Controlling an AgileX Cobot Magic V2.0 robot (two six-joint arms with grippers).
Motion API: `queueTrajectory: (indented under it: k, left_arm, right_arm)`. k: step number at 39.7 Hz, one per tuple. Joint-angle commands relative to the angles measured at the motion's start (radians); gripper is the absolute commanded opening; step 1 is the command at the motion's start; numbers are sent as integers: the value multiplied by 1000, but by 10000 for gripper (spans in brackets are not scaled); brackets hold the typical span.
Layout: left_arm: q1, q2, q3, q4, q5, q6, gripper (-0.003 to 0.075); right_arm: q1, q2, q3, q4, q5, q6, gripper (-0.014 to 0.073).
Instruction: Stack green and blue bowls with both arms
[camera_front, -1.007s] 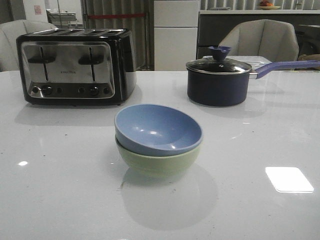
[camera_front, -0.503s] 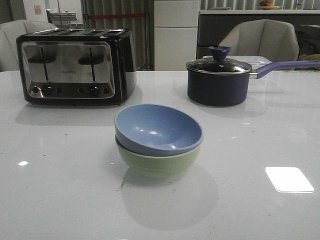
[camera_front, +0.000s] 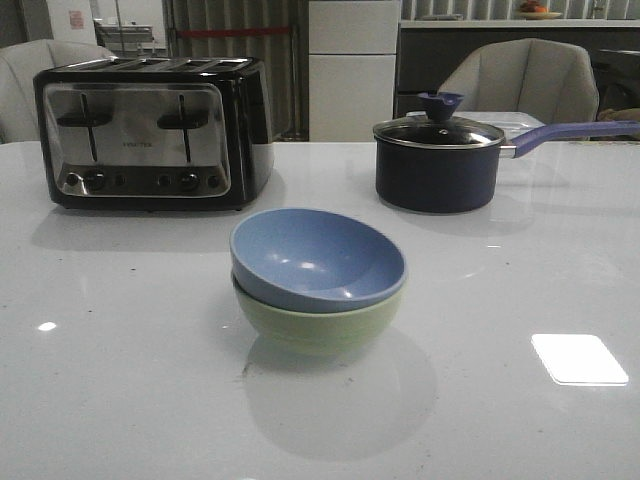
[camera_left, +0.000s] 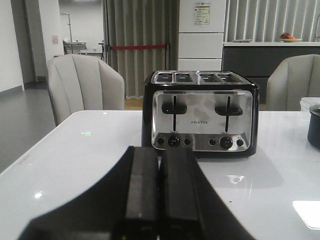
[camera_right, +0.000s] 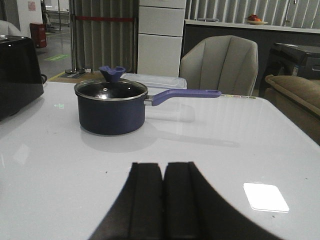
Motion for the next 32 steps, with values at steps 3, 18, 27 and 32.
queueTrajectory:
  k: [3, 18, 27, 32]
  left_arm:
    - [-1, -17, 7, -1, -91, -7, 99]
    - [-1, -17, 7, -1, -91, -7, 99]
    - [-1, -17, 7, -1, -91, -7, 99]
    - [-1, -17, 7, -1, -91, -7, 99]
  right_arm:
    - [-3, -19, -6, -48, -102, 59, 27]
    - [-3, -19, -6, 11, -102, 7, 27]
    - [-3, -19, -6, 11, -102, -7, 27]
    - [-3, -19, -6, 11, -102, -7, 27]
